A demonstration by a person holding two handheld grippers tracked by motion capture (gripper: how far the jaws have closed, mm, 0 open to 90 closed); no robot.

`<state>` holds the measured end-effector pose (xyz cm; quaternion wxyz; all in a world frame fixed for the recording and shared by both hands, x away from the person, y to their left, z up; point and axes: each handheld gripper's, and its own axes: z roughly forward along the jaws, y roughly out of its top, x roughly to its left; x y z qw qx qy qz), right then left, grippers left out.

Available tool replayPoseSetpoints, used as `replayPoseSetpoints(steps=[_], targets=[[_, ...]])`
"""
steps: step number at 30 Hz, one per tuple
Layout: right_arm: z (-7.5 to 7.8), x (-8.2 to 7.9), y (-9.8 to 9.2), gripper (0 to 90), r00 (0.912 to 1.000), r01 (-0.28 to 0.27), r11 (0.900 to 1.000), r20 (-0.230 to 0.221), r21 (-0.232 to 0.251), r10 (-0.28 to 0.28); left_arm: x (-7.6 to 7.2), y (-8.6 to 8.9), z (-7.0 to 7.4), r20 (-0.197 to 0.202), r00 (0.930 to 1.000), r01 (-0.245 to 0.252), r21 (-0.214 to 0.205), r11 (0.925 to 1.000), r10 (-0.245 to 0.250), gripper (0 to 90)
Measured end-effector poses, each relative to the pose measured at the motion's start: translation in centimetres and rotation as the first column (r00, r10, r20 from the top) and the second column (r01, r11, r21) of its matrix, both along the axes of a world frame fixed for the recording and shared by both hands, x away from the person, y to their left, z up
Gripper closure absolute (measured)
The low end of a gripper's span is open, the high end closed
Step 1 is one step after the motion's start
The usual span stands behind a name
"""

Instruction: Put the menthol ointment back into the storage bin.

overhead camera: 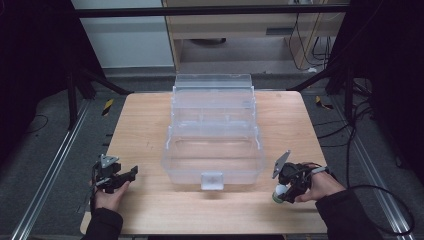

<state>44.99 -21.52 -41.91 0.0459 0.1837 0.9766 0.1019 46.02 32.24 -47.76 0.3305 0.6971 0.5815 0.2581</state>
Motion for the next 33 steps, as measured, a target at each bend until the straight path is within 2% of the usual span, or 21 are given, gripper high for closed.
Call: replayPoseSetpoints(steps=[19,28,33], targets=[[-1.7,0.7,0.5,45.5,0.9992,-0.001,0.9993,-0.041,-0.038,0.000,0.0,0.0,0.0,-0.001,1.0000,0.003,0.002,1.0000,-0.003,32.8],[-1.8,0.8,0.6,49.9,0.9984,0.004,0.9994,-0.056,-0.034,-0.006,0.0,0.0,0.0,-0.003,1.0000,0.004,0.003,1.0000,-0.004,32.8],[-1.7,0.9,0.7,50.2,0.9984,0.009,0.9986,-0.055,-0.053,-0.012,0.0,0.0,0.0,-0.002,1.0000,0.003,0.002,1.0000,-0.003,32.8]])
